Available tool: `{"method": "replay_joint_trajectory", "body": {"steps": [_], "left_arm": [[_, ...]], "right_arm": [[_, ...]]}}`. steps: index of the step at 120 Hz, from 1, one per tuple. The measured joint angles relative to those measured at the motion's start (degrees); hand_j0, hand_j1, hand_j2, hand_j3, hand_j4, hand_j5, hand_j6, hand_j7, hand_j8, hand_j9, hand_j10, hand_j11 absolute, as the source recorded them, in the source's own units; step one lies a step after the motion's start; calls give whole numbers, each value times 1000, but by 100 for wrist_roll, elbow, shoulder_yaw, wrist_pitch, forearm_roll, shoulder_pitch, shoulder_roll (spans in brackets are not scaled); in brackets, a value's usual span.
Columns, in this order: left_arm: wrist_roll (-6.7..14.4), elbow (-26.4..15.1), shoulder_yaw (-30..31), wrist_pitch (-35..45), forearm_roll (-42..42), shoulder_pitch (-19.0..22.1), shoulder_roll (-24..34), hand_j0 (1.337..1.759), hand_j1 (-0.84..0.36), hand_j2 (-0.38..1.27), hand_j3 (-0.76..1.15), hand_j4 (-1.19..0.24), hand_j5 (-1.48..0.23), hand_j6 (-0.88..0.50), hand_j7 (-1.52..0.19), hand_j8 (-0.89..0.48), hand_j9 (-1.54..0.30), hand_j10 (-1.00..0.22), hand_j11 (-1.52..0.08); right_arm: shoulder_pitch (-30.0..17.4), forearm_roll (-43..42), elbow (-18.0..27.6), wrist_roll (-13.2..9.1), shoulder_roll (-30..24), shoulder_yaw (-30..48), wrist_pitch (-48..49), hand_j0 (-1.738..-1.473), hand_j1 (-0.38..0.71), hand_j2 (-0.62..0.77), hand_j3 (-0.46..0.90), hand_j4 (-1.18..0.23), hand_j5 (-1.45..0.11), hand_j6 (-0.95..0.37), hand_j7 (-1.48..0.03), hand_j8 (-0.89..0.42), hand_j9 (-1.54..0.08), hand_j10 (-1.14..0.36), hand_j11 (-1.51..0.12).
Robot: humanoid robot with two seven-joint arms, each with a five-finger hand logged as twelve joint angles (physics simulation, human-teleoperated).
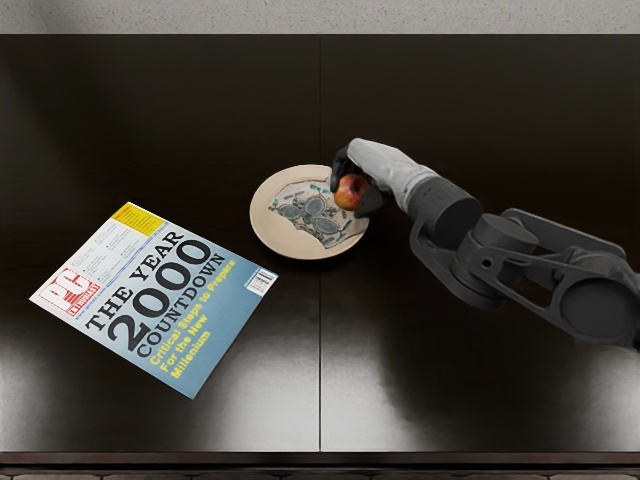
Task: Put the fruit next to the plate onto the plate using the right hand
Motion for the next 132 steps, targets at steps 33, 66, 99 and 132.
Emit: {"method": "replay_joint_trajectory", "body": {"steps": [33,66,99,132], "left_arm": [[0,0,0,0,0,0,0,1658,339,2,0,-9,-11,-9,-11,-9,-11,-9,-11],[0,1,0,0,0,0,0,1658,339,2,0,-9,-11,-9,-11,-9,-11,-9,-11],[0,2,0,0,0,0,0,1658,339,2,0,-9,-11,-9,-11,-9,-11,-9,-11],[0,2,0,0,0,0,0,1658,339,2,0,-9,-11,-9,-11,-9,-11,-8,-11]], "right_arm": [[129,-174,-939,-2,753,-66,-6,-1652,272,197,1,-732,-1075,-417,-1004,-366,-1092,-658,-1102],[231,-227,-1544,-4,1138,-162,-11,-1652,258,174,1,-736,-1067,-420,-1003,-381,-1089,-669,-1099],[232,-225,-1632,-4,1318,-308,-10,-1652,249,166,1,-734,-1065,-434,-1001,-384,-1089,-674,-1097],[233,-181,-1612,-7,1336,-283,-20,-1656,-36,69,0,-344,-490,-230,-465,-209,-499,-323,-501]]}}
